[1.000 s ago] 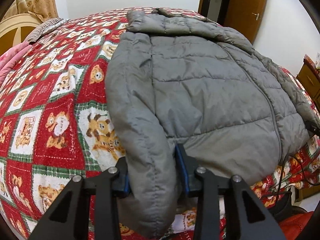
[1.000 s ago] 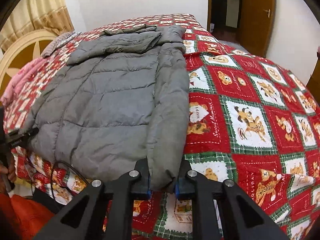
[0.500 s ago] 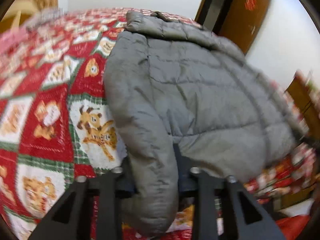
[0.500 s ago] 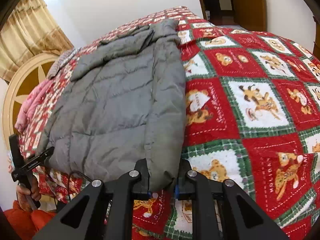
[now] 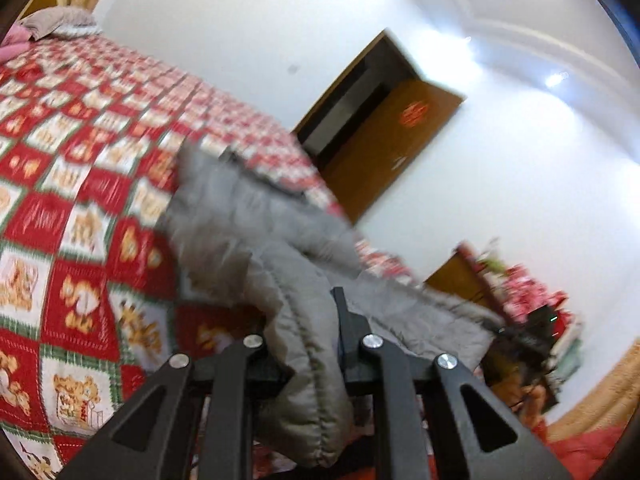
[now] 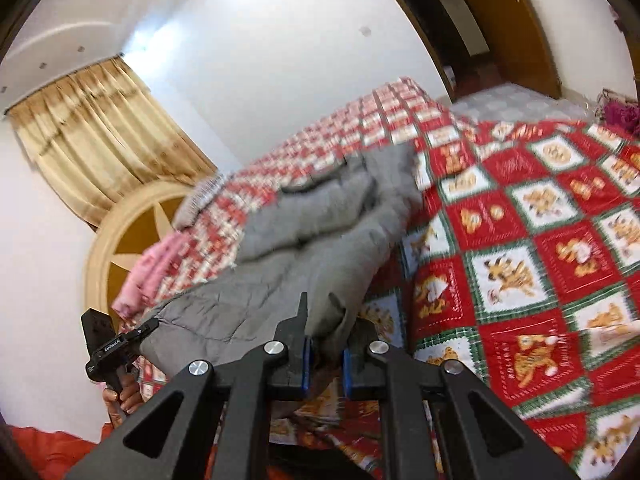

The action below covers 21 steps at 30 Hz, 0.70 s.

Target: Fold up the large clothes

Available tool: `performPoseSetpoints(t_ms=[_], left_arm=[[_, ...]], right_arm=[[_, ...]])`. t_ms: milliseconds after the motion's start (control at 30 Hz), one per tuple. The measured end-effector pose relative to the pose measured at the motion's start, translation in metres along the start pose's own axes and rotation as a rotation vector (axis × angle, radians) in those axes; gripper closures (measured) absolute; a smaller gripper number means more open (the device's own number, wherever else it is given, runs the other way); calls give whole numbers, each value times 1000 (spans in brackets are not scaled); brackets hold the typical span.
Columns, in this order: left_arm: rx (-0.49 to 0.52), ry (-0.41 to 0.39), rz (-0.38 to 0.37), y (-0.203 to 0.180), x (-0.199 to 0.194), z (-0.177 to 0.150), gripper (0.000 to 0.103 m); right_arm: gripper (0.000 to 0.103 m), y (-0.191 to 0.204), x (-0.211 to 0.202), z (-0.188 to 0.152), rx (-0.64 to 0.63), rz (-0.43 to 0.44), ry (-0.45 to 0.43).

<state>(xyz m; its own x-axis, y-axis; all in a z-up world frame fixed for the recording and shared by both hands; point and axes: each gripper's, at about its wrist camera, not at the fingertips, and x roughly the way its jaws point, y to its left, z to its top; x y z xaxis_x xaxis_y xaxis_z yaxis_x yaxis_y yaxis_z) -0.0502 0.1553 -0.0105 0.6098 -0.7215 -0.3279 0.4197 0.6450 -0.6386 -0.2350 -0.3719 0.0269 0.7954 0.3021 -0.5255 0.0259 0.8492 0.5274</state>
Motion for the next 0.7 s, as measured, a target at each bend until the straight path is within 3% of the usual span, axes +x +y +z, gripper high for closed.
performPoseSetpoints(t_ms=[167,267,467,700], left_arm=[[-1,-68,-94,-18,-28,32,86],[28,-64,-29,-27,-17,60,86],[-35,-29,158,-5,50,123,84],[-89,33,377,55,155,167,80]], right_arm=[[93,16,-51,23,-29,74,-126],[93,29,-48,47,-76,86,-160],[93,32,29,124,-97,37,-180],[93,-1,166,198,-59,-145,-156]])
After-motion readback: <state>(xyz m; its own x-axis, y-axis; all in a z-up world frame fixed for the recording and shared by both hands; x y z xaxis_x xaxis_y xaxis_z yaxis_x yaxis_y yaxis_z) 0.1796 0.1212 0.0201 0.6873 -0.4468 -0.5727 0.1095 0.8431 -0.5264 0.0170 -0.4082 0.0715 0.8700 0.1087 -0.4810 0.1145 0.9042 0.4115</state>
